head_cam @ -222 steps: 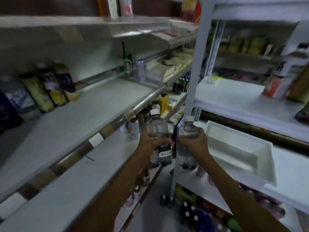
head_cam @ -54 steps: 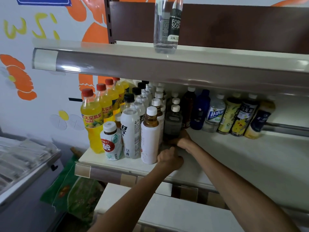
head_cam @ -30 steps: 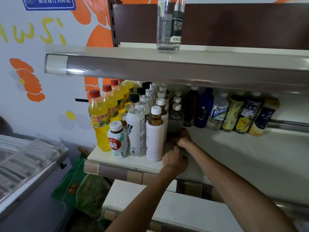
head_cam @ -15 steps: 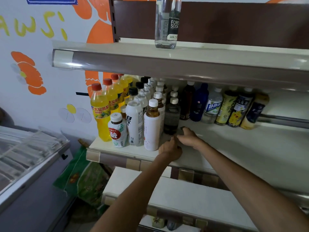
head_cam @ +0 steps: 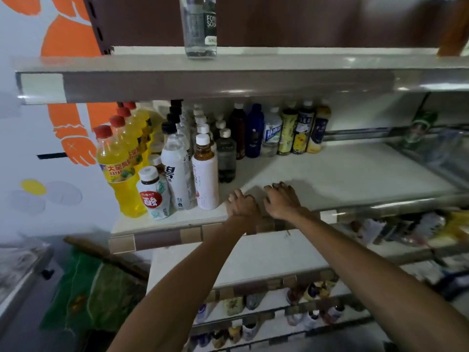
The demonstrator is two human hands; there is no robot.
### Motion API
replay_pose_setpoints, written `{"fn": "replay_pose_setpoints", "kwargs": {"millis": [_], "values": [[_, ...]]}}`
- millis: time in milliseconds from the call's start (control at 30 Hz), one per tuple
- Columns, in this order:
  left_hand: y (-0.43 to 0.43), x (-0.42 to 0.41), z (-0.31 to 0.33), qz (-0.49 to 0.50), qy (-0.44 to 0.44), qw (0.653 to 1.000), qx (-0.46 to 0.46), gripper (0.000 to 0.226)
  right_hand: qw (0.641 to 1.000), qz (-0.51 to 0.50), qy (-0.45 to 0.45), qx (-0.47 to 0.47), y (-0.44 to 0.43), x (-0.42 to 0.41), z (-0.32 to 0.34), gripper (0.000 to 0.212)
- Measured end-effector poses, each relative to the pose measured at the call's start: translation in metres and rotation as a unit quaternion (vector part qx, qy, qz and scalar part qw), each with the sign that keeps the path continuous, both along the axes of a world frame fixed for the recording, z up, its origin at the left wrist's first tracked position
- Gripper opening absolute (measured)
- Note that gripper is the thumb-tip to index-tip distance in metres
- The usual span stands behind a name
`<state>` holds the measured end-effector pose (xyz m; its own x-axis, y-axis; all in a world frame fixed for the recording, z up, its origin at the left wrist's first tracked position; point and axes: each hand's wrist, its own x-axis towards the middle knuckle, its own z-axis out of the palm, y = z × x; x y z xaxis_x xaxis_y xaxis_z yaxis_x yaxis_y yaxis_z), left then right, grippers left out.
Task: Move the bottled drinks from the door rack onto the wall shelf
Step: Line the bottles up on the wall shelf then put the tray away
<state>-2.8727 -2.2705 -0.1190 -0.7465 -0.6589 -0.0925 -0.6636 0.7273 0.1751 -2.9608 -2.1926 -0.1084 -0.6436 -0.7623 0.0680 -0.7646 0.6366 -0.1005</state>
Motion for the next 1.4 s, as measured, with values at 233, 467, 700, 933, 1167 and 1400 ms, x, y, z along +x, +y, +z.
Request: {"fn": "replay_pose_setpoints", "kwargs": {"millis": [233, 467, 700, 933, 1167, 1400], "values": [[0.062, -0.003, -0.004, -0.109, 0.042, 0.991, -0.061, 0.052, 0.997, -0.075, 0.011, 0.025, 0.078, 0.014, -0.007, 0.039], [0.139, -0.002, -0.004, -0.228, 0.087, 0.967, -0.072, 0.046, 0.991, -0.134, 0.026, 0.004, 0.164, 0.022, -0.009, 0.044], [0.252, 0.003, -0.034, -0.311, 0.066, 0.947, -0.039, 0.056, 0.975, -0.223, -0.02, 0.013, 0.298, 0.05, -0.035, 0.053], [0.36, 0.02, -0.06, -0.411, 0.061, 0.909, 0.034, 0.037, 0.952, -0.299, -0.065, 0.016, 0.409, 0.088, -0.065, 0.05], [0.424, 0.017, -0.092, -0.489, 0.091, 0.865, 0.066, 0.04, 0.915, -0.386, -0.113, 0.015, 0.477, 0.108, -0.083, 0.047], [0.444, -0.014, -0.144, -0.543, 0.071, 0.828, 0.117, 0.006, 0.888, -0.422, -0.183, 0.027, 0.504, 0.108, -0.116, 0.042]]}}
